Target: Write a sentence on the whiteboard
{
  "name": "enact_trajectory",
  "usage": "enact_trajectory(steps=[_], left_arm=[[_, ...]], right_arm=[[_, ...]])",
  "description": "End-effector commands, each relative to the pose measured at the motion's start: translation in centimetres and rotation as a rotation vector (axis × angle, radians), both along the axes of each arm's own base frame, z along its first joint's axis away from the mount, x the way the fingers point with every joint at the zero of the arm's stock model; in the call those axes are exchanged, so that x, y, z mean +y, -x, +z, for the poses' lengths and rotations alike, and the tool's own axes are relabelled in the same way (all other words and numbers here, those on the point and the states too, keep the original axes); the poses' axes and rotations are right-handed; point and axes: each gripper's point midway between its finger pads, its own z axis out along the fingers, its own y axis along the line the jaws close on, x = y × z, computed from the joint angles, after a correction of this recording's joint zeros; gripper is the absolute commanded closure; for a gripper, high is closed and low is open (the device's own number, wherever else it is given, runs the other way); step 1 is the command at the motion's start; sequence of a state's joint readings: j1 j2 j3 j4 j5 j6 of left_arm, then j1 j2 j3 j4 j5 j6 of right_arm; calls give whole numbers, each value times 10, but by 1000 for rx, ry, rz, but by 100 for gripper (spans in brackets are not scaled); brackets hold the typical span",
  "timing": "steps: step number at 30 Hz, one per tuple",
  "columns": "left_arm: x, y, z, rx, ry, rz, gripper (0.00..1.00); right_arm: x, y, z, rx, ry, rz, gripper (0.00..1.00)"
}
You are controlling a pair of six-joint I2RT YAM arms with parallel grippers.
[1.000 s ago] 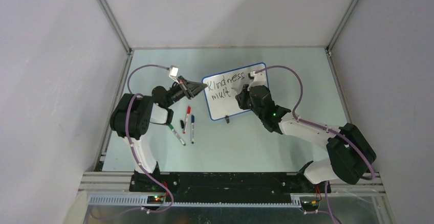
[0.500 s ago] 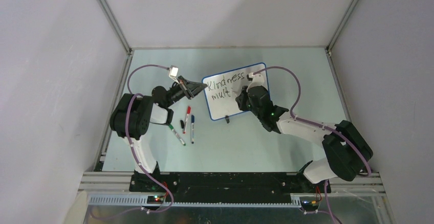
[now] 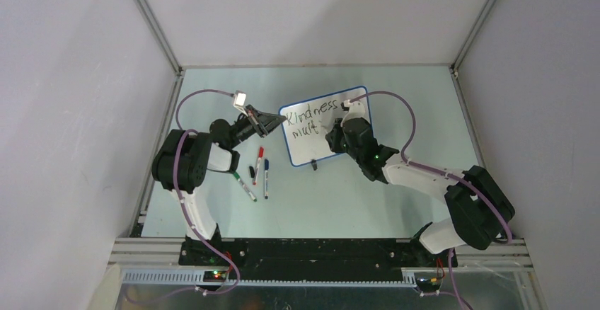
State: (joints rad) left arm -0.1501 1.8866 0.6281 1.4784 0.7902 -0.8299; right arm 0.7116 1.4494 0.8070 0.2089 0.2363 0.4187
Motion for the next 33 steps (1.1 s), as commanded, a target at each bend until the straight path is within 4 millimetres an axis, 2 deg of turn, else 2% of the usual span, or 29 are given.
enact_trajectory(steps=[1,26,33], left_arm=[[2,4,24,-127,-12,4,100],[2,5,25,-131,-12,5,100],[3,4,25,-131,-13,6,100]], right_arm=[[3,-11,14,-23,-25,-18,100],[-1,6,-7,76,11,-44,100],[-2,6,-1,60,6,-44,100]])
